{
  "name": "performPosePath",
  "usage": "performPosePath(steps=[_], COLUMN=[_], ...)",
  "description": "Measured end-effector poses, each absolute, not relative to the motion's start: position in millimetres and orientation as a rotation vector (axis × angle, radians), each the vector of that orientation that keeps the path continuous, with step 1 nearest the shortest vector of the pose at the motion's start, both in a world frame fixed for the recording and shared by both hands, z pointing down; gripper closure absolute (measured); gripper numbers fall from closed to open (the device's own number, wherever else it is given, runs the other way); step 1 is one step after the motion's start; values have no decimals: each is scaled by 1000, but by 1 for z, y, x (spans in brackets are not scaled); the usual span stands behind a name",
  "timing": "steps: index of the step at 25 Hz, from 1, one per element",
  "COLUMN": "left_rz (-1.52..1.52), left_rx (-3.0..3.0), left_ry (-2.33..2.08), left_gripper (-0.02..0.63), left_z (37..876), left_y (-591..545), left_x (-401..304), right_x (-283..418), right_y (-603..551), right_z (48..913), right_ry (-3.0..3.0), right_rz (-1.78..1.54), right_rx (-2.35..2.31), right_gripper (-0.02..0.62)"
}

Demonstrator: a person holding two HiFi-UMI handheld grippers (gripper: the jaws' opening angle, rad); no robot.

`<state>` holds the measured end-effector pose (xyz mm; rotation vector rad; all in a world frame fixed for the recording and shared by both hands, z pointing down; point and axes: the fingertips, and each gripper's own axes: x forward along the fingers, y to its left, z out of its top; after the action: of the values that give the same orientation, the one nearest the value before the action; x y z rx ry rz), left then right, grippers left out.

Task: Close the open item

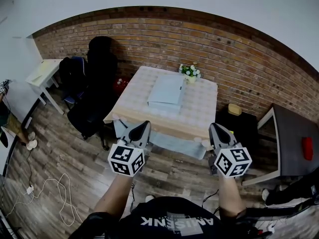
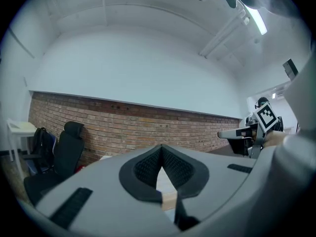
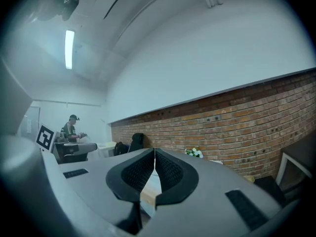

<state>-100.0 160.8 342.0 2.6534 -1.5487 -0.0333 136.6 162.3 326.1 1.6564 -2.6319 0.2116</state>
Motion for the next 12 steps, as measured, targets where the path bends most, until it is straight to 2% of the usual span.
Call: performPosePath(steps=[12], left_rz=[-51], left_rx=[2668], left_ry=[-1497], left_gripper=[594], left_z=[346], left_y=[150], left_x=[-138], right_x=[104], right_y=[158], right_z=[328], right_ry=[-2585], right_rz=[195], right_rx=[1706], right_gripper=[552])
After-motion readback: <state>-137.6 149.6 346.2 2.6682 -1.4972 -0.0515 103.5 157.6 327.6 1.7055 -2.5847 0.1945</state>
